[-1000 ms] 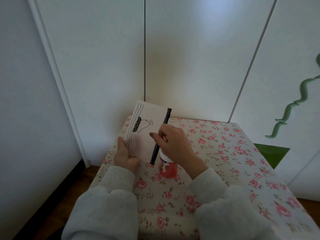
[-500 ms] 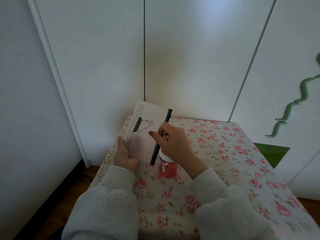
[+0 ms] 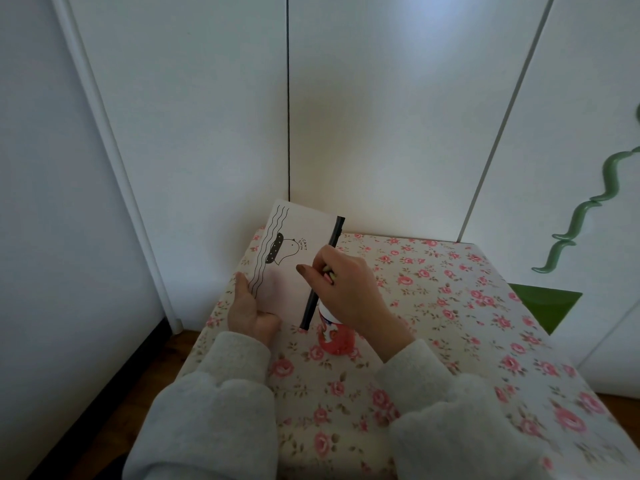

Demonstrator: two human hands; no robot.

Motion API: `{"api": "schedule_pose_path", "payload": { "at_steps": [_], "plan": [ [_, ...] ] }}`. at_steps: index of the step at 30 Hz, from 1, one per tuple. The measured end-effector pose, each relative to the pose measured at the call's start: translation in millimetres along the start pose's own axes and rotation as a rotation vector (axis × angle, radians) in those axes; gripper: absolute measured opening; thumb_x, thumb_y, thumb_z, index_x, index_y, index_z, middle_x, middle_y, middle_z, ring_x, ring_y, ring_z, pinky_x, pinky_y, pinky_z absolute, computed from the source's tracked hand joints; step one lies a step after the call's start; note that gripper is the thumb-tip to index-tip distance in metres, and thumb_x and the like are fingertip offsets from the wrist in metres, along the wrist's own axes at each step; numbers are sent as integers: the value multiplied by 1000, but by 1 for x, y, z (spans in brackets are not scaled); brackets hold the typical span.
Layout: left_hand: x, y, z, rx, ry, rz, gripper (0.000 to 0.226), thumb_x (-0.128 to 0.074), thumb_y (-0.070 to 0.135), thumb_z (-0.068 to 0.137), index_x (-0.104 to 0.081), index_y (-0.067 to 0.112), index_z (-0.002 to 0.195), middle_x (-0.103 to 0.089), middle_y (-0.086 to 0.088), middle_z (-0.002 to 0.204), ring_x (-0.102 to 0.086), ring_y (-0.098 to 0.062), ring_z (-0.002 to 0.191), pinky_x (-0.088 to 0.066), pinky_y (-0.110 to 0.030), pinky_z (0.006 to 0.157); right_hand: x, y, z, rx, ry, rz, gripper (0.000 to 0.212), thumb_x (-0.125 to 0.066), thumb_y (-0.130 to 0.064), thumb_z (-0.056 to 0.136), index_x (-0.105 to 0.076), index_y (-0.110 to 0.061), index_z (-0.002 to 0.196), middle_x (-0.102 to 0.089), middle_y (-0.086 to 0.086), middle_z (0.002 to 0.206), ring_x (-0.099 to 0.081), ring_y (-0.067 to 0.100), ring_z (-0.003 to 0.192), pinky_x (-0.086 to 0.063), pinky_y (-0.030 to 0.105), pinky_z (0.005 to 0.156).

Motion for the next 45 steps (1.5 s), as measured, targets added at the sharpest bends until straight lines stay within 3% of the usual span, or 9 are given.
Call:
{"api": "schedule_pose_path", "payload": {
  "at_steps": [3,6,13,17,22,27,31,39,45],
  "plan": [
    [3,0,3,2,-3,0,52,-33,41,95,-37,13,138,-64,-1,69,-64,-10,42,-46,-21,32,0,-1,-1,5,8,12,24,-61,-25,84,-47,-12,69,-36,-11,48,-36,14,45,-34,29,46],
    [8,-1,13,-6,9,10,53,-33,42,94,-36,14,139,-64,8,39,-56,-13,69,-47,-19,34,1,-1,-2,22,45,16,23,-63,-23,83,-51,-8,70,-36,-11,50,-34,11,44,-33,25,45],
    [11,-2,20,-8,20,20,53,-34,44,94,-37,14,137,-62,10,37,-51,-12,72,-47,-18,35,1,1,-3,18,61,25,20,-63,-20,82,-53,-6,73,-50,2,55,-47,23,48,-44,37,48],
    [21,-5,24,36,62,31,58,-45,52,87,-51,14,130,-70,4,94,-61,-13,81,-55,-26,57,0,1,-4,3,35,11,14,-62,-17,83,-53,-7,78,-42,-8,52,-40,15,48,-39,30,48],
    [7,0,13,-14,32,42,53,-31,42,95,-33,14,140,-40,-2,145,-48,-9,71,-45,-14,35,1,-5,-8,72,48,-81,9,-59,-10,81,-52,-6,81,-46,-3,57,-41,15,46,-40,30,45],
    [19,-2,16,47,74,34,60,-47,53,86,-51,14,130,-64,1,110,-62,-17,89,-55,-29,69,4,-9,-9,123,101,-182,9,-59,-10,79,-51,-7,77,-48,-2,54,-39,14,42,-32,21,38],
    [10,2,12,-9,50,49,53,-33,43,94,-35,14,139,-49,5,82,-48,-10,71,-45,-16,32,5,-9,-10,134,116,-209,8,-57,-11,79,-51,-8,76,-56,3,54,-40,15,40,-34,24,35],
    [8,2,9,-2,45,57,53,-32,44,95,-34,15,140,-48,6,82,-48,-9,71,-45,-16,33,7,-5,-11,93,157,-157,8,-52,-13,83,-52,-7,79,-58,6,56,-48,22,42,-40,32,38],
    [10,8,1,63,22,-70,47,-48,46,88,-58,16,123,-67,2,105,-61,-12,91,-48,-27,92,16,14,1,-306,290,28,27,-47,-36,91,-57,-11,95,-57,-4,82,-53,10,74,-42,22,66]
  ]
}}
Point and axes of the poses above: each hand's wrist, its own z-axis towards the middle knuckle, its own x-axis out of the back of the hand, y = z × x, the point moved 5 cm from there along z, towards the middle knuckle
